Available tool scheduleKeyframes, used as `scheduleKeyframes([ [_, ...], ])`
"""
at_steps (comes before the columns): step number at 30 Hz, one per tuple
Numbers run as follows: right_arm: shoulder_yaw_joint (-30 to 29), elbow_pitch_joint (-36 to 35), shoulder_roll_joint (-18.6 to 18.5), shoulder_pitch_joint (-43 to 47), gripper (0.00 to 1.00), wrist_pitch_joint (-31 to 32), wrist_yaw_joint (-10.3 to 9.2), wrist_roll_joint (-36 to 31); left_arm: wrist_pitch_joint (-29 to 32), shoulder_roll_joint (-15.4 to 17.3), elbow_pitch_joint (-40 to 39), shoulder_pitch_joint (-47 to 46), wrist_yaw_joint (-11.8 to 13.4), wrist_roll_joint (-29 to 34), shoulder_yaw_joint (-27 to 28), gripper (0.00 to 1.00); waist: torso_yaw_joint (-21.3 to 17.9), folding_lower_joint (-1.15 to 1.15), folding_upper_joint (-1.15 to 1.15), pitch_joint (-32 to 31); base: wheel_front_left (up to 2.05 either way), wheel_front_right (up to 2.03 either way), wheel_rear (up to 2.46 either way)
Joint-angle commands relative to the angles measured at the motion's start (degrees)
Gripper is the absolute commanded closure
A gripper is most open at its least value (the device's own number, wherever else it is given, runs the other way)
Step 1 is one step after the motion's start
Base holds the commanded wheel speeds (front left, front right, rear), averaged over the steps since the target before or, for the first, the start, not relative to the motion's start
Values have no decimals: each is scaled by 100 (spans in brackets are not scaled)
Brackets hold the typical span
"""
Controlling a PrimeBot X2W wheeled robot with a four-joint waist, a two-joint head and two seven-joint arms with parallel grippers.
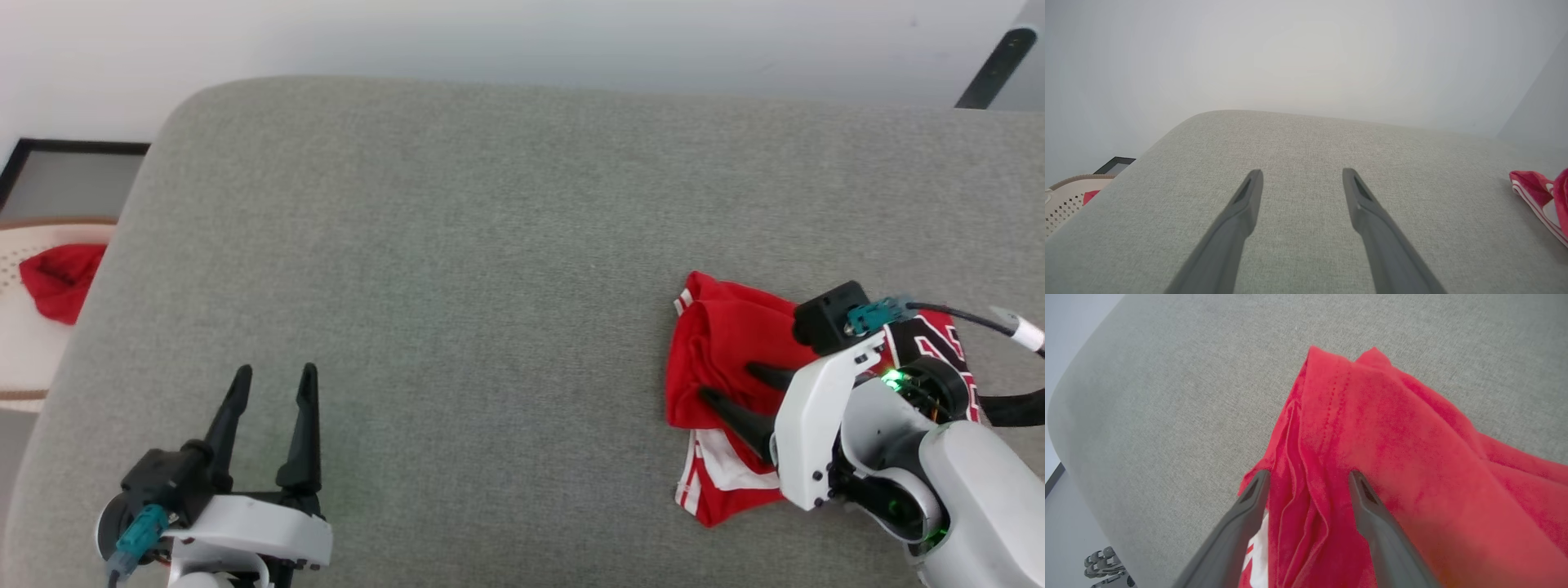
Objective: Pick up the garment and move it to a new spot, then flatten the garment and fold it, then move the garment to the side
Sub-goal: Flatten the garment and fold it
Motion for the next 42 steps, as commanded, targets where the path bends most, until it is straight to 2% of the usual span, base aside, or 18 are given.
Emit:
scheduleKeyframes([
  [1, -17, 19, -29, -108, 0, -100, -9, 110, 3, 0, -19, 47, -15, -21, 54, 0, -101, 0, 0, -69, 0, 0, 0],
  [8, -184, 77, -174, -136, 0, -343, -9, 216, 3, 71, -54, 141, -15, -77, 124, 0, -362, 0, 0, -213, 0, 0, 0],
  [17, -952, 269, -305, -21, 0, -1176, -8, 304, 3, 202, 38, 139, -16, -261, 35, 0, -747, 0, 0, -351, 0, 0, 0],
  [26, -1297, 791, -551, 497, 0, -2132, -9, -307, 3, 307, 265, 149, -16, -339, -99, 0, -915, 0, 0, -593, 0, 0, 0],
  [34, -1709, 862, -386, 949, 0, -2885, -9, -573, 3, 360, 300, 367, -16, -353, -33, 0, -955, 0, 0, -832, 0, 0, 0],
  [42, -2139, 826, -104, 1482, 0, -3541, -9, -1169, 3, 267, 331, 526, -16, -252, -16, 0, -842, 0, 0, -1050, 0, 0, 0],
])
